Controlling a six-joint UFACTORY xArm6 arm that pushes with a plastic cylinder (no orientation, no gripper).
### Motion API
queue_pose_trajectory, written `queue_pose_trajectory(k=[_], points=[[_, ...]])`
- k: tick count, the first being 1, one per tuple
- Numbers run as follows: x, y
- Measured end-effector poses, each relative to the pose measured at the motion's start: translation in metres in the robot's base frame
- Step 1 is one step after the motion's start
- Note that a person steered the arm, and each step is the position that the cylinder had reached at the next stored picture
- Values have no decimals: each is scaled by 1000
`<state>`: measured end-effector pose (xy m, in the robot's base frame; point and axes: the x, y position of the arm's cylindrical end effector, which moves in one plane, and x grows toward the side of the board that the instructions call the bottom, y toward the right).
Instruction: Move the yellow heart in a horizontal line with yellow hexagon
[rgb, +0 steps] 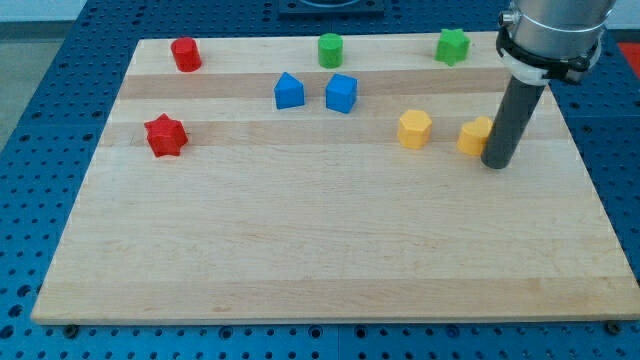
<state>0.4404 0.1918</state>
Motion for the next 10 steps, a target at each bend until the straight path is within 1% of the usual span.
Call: queue_pose_trajectory(k=[3, 5, 6, 10], points=[[-12, -15], [-12, -17], [-7, -29], [-7, -175]])
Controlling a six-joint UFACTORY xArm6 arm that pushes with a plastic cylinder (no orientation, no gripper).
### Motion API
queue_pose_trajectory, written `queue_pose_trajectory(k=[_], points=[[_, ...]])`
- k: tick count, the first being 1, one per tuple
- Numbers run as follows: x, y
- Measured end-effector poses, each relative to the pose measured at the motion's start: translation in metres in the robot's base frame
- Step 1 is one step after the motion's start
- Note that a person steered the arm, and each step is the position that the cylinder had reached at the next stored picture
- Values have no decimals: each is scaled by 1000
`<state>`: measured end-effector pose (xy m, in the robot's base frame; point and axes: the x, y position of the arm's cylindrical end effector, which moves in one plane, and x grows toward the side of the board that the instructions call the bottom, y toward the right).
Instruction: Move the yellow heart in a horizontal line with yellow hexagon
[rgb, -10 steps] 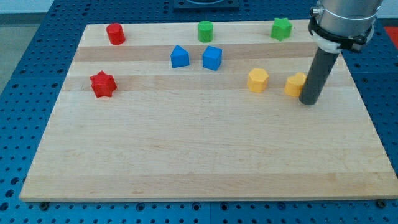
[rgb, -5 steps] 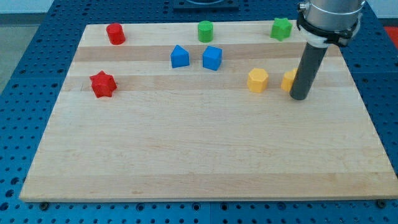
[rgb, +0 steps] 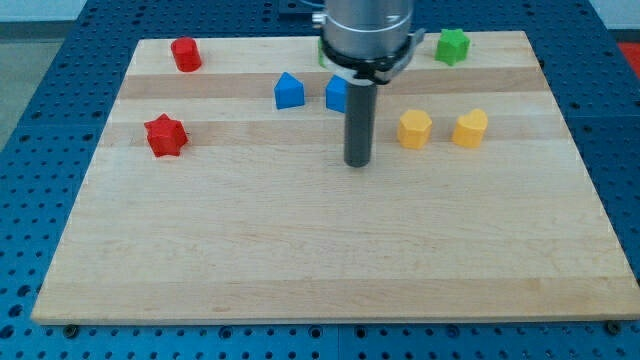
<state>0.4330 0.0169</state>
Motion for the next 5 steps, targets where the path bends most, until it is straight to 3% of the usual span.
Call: queue_pose_trajectory(k=[5], points=[[-88, -134]])
